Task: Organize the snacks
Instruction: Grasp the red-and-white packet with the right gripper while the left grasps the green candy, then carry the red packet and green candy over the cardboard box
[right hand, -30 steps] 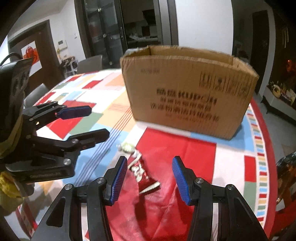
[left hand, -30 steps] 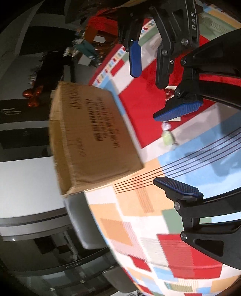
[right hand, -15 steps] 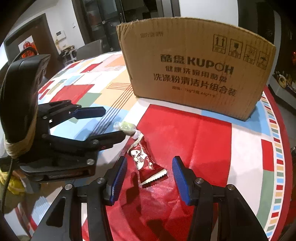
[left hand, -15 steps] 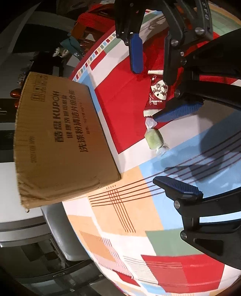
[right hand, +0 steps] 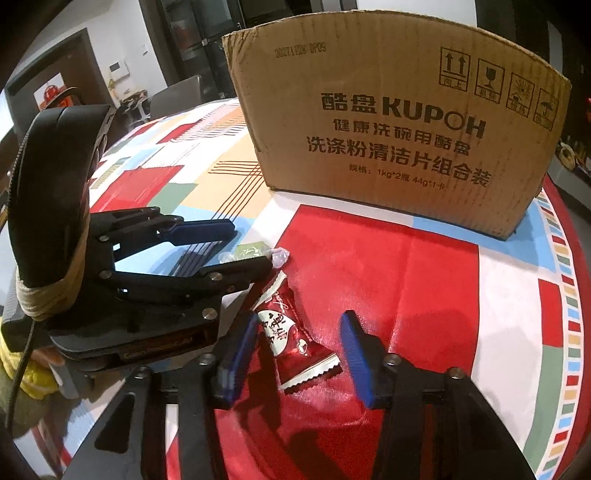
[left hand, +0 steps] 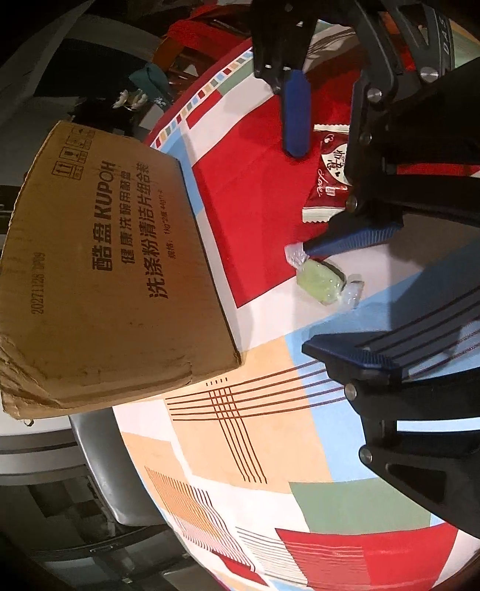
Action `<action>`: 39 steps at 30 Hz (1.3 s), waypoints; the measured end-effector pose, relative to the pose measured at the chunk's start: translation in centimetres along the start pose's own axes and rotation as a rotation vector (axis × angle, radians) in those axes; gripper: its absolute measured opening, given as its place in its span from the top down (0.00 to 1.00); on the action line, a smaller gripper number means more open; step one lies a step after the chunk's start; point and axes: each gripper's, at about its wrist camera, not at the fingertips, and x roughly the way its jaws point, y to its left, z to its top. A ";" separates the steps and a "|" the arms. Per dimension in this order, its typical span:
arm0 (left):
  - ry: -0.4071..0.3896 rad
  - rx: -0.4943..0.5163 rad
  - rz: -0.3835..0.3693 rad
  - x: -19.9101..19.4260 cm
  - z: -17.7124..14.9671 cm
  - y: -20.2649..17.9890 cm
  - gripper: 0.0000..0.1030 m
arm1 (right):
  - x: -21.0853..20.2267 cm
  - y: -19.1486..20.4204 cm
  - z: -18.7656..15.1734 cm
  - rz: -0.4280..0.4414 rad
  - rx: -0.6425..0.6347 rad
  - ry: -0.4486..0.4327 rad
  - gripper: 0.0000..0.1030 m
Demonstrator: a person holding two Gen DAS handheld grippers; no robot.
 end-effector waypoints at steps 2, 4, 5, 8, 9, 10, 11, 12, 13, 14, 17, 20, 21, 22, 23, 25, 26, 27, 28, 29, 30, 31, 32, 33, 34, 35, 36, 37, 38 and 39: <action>-0.005 0.002 -0.003 0.0 0.0 -0.1 0.72 | 0.0 0.0 0.0 0.009 0.004 -0.005 0.61; -0.004 -0.002 -0.010 -0.1 0.0 -0.2 0.78 | -0.1 0.1 -0.1 0.007 -0.001 -0.012 0.67; -0.004 -0.003 -0.011 -0.1 0.0 -0.2 0.78 | -0.1 0.2 -0.1 0.011 -0.002 -0.016 0.73; -0.007 -0.008 -0.007 -0.3 -0.2 -0.3 0.79 | -0.1 0.4 0.0 0.001 -0.004 -0.025 0.76; -0.005 -0.014 -0.008 -0.3 -0.2 -0.3 0.79 | -0.1 0.4 0.0 0.000 0.003 -0.030 0.76; -0.003 -0.020 -0.009 -0.4 -0.2 -0.2 0.79 | -0.2 0.4 0.0 0.001 0.010 -0.033 0.76; -0.002 -0.026 -0.007 -0.5 -0.3 -0.2 0.79 | -0.2 0.4 0.0 0.003 0.017 -0.038 0.77; -0.003 -0.032 -0.003 -0.7 -0.4 -0.3 0.79 | -0.2 0.3 0.1 0.004 0.023 -0.043 0.77; -0.004 -0.035 -0.001 -0.9 -0.5 -0.2 0.79 | -0.3 0.3 0.1 0.006 0.031 -0.051 0.77; -0.006 -0.041 0.004 -1.1 -0.6 -0.3 0.79 | -0.5 0.1 0.1 0.009 0.037 -0.057 0.77; -0.018 -0.063 0.007 -1.9 -0.7 -0.4 0.79 | -1.3 -0.4 0.2 0.021 0.063 -0.081 0.77; -0.037 -0.078 0.010 -3.0 -0.7 -0.5 0.79 | -2.1 -0.9 0.2 0.028 0.082 -0.102 0.77; -0.043 -0.082 0.010 -3.4 -0.6 -0.6 0.79 | -2.4 -1.0 0.3 0.030 0.088 -0.112 0.77; -0.049 -0.086 0.007 -3.8 -0.6 -0.6 0.79 | -2.8 -1.1 0.3 0.030 0.094 -0.123 0.77; -0.056 -0.090 0.004 -4.2 -0.5 -0.7 0.79 | -3.1 -1.2 0.4 0.030 0.097 -0.131 0.77; -0.077 -0.097 0.002 -5.2 -0.2 -0.9 0.79 | -4.0 -1.3 0.5 0.030 0.100 -0.155 0.77; -0.087 -0.100 0.002 -5.7 -0.1 -0.8 0.79 | -4.6 -1.3 0.6 0.027 0.100 -0.170 0.77; -0.097 -0.104 0.001 -6.1 0.0 -0.8 0.79 | -5.1 -1.3 0.7 0.026 0.100 -0.184 0.77; -0.107 -0.107 0.000 -6.6 0.2 -0.8 0.79 | -5.4 -1.3 0.9 0.026 0.101 -0.193 0.77; -0.121 -0.110 -0.001 -7.1 0.5 -1.0 0.79 | -5.9 -1.2 1.1 0.026 0.100 -0.206 0.77; -0.134 -0.110 0.000 -7.6 0.7 -1.0 0.79 | -6.6 -1.2 1.3 0.024 0.100 -0.225 0.77; -0.145 -0.109 0.001 -8.0 1.0 -1.0 0.79 | -7.0 -1.2 1.5 0.023 0.100 -0.239 0.77; -0.160 -0.107 0.001 -8.5 1.4 -1.1 0.79 | -7.6 -1.2 1.7 0.021 0.101 -0.255 0.77; -0.173 -0.107 0.002 -9.0 1.7 -1.2 0.79 | -8.1 -1.2 2.0 0.021 0.102 -0.270 0.77; -0.183 -0.108 0.000 -9.4 1.9 -1.2 0.79 | -8.5 -1.3 2.1 0.021 0.104 -0.282 0.77; -0.196 -0.108 -0.003 -9.8 2.3 -1.3 0.79 | -9.0 -1.4 2.4 0.022 0.106 -0.296 0.77; -0.209 -0.105 -0.002 -10.3 2.6 -1.5 0.79 | -9.7 -1.5 2.7 0.021 0.110 -0.316 0.77; -0.222 -0.104 -0.002 -10.7 3.0 -1.6 0.79 | -10.2 -1.6 2.9 0.021 0.113 -0.332 0.77; -0.236 -0.100 -0.003 -11.2 3.4 -1.7 0.79 | -10.6 -1.7 3.2 0.021 0.116 -0.342 0.77; -0.248 -0.098 -0.004 -11.6 3.7 -1.8 0.79 | -11.2 -1.9 3.5 0.020 0.122 -0.361 0.77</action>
